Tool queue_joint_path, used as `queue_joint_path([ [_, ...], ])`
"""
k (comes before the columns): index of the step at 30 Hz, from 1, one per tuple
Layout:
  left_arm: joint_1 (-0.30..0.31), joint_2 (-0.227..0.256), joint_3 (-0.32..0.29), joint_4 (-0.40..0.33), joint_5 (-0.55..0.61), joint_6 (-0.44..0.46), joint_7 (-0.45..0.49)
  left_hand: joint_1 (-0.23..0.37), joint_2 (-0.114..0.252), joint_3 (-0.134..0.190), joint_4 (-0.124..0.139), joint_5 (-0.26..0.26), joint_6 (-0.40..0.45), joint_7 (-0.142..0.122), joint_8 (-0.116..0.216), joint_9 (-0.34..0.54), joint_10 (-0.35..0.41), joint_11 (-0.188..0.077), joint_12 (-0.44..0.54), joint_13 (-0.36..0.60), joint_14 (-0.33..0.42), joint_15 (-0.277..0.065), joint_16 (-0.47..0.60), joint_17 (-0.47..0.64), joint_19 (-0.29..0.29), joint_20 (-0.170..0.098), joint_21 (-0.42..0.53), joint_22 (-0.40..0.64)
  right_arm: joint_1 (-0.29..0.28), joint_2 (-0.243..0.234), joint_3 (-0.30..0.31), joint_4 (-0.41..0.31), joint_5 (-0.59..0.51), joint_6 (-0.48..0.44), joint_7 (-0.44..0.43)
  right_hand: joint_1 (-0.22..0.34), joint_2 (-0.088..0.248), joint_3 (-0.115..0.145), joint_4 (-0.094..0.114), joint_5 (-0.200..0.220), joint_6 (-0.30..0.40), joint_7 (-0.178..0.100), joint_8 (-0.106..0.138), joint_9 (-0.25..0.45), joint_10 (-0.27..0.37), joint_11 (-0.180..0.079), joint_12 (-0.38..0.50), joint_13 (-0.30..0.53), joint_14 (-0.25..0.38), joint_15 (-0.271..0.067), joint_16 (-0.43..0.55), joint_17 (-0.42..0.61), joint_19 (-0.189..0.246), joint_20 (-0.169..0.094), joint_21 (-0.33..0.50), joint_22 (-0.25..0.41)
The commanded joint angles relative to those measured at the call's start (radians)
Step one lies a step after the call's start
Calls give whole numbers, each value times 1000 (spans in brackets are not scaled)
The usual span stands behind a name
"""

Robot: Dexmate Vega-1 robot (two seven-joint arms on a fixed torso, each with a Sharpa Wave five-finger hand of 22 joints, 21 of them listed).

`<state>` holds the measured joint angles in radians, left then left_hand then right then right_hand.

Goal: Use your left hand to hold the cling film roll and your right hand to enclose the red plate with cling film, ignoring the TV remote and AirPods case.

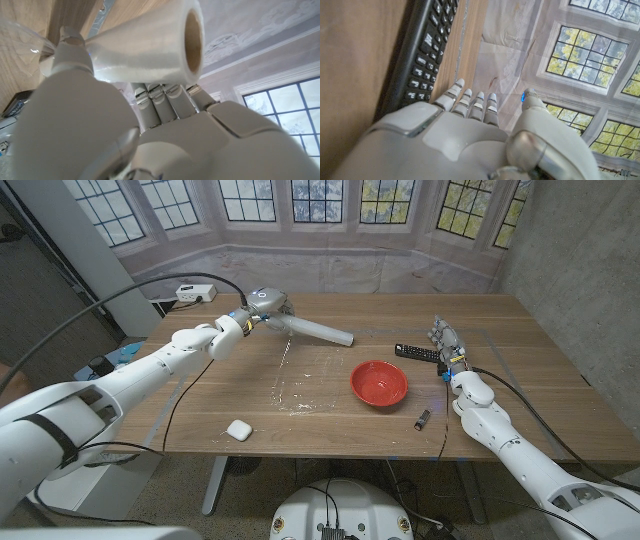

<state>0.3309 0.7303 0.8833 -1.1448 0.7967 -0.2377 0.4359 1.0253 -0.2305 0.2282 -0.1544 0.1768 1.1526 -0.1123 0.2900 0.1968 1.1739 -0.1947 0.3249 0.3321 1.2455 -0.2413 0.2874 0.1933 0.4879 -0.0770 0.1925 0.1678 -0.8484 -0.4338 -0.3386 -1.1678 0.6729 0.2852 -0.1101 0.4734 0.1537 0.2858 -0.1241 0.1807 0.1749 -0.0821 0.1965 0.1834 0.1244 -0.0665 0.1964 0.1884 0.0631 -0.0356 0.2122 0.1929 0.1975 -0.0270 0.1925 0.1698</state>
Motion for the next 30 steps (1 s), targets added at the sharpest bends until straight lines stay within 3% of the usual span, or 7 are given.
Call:
queue_joint_path([
  [1, -3, -5, -6, -1, -9, -17, 35, 294, 295, -5, 3, -1, 18, -6, 6, 6, 11, 2, 0, 4, 10, -1, -6, 2, 11, -1, 0, 2, 3, 2, -1, 4, 0, -4, -2, 2, 9, 6, -1, 0, 9, 4, 1, 6, 9, -2, 1, 5, 13, -78, 3, 2, 6, -3, 1, 2],
  [30, -37, -33, -7, 15, 9, -76, 143, 297, 296, -10, 4, -1, 27, -5, 7, 5, 17, 4, -6, 9, 22, -1, -16, 1, 14, -3, -1, 2, -62, -13, 24, -62, 5, 16, -48, 2, 9, 7, -1, 0, 10, 6, 1, 6, 11, -1, 1, 5, 13, -78, 2, 3, 6, -4, 1, 2],
])
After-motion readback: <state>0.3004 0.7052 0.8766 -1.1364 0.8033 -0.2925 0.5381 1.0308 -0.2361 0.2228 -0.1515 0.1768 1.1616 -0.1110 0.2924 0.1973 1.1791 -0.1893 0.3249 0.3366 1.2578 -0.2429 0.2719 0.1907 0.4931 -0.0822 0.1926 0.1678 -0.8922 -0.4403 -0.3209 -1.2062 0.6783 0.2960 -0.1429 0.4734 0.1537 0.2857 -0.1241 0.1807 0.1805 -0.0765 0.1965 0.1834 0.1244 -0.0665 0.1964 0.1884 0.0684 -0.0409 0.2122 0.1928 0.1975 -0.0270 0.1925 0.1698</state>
